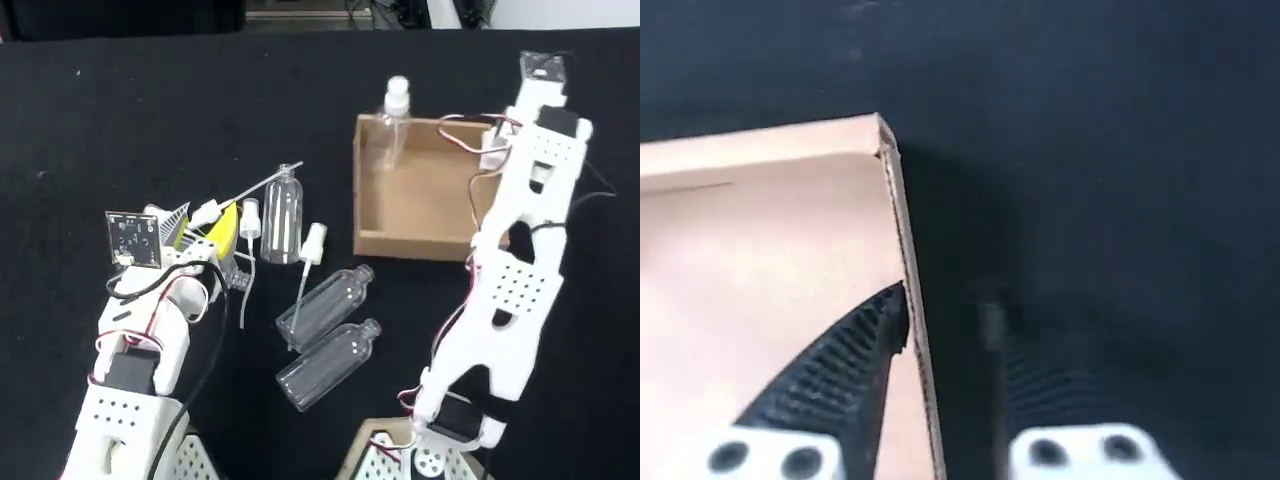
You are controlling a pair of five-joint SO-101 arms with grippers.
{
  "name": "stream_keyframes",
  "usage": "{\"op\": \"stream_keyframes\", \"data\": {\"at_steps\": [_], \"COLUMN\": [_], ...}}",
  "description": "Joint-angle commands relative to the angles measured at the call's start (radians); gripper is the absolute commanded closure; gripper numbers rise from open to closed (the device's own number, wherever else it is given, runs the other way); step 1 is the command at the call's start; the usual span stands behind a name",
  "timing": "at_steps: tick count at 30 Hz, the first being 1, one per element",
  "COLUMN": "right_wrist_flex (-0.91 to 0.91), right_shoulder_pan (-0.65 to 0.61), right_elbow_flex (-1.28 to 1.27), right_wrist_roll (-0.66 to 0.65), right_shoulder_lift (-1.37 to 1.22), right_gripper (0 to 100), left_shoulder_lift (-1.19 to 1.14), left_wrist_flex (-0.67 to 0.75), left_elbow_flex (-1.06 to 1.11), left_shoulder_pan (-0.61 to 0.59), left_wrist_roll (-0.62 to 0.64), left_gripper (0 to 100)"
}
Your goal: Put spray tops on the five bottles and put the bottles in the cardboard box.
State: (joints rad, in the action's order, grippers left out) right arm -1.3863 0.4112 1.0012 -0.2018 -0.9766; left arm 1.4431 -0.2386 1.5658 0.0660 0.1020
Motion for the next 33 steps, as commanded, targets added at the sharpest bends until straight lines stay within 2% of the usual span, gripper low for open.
{"op": "stream_keyframes", "data": {"at_steps": [1,9,15,18,26,33], "right_wrist_flex": [-0.061,-0.155,-0.155,-0.170,-0.362,-0.344], "right_shoulder_pan": [0.052,0.018,-0.029,-0.043,-0.095,-0.041], "right_elbow_flex": [0.133,0.216,0.200,0.240,0.492,0.588], "right_wrist_roll": [-0.008,-0.009,-0.006,0.002,0.002,-0.008], "right_shoulder_lift": [0.004,-0.001,0.002,0.021,0.027,-0.097], "right_gripper": [98.9,97.7,81.3,81.2,83.0,83.0], "left_shoulder_lift": [0.011,0.011,0.011,0.011,0.011,0.011], "left_wrist_flex": [0.023,0.023,0.023,0.023,0.023,0.023], "left_elbow_flex": [-0.008,-0.008,-0.008,-0.008,-0.008,-0.008], "left_shoulder_pan": [-0.005,-0.005,-0.005,-0.005,-0.005,-0.005], "left_wrist_roll": [-0.011,-0.011,-0.011,-0.011,-0.011,-0.011], "left_gripper": [78,78,78,78,78,78]}}
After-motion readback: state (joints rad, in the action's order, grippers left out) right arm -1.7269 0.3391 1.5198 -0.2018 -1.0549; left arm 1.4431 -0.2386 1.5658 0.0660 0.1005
